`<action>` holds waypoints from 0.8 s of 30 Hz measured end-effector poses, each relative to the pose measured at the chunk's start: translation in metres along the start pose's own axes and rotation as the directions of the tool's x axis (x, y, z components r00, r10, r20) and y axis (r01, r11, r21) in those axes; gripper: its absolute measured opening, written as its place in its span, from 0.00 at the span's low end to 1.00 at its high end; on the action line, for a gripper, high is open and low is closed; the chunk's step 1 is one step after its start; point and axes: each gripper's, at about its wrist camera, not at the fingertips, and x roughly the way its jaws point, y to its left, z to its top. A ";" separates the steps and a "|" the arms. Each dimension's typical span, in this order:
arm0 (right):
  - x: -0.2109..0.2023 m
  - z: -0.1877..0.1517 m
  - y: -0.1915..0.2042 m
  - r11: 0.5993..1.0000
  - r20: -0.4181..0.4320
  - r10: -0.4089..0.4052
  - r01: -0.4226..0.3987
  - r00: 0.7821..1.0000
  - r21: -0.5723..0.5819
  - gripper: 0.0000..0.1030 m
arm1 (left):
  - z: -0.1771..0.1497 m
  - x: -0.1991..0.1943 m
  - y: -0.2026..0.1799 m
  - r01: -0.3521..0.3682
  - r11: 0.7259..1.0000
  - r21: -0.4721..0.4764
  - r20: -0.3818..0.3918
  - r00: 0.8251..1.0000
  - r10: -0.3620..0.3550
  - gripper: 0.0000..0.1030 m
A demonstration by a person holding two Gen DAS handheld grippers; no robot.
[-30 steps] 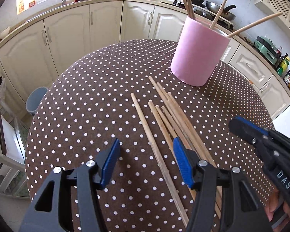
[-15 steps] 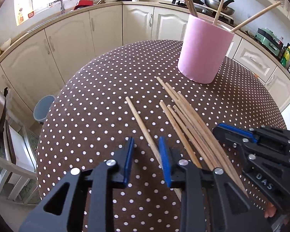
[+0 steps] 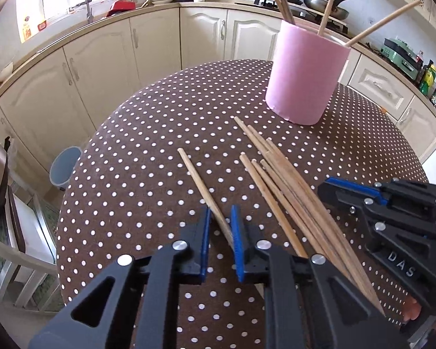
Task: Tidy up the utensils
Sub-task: 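Move both grippers back to the chopstick pile and close on chopsticks, then lift the held chopsticks upright with both grippers toward the pink cup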
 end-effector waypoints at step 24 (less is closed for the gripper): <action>0.045 0.041 0.036 0.986 -0.099 -0.116 0.102 0.988 -0.134 0.07 | 0.015 0.009 -0.012 0.033 0.999 0.011 -0.017 0.999 -0.033 0.06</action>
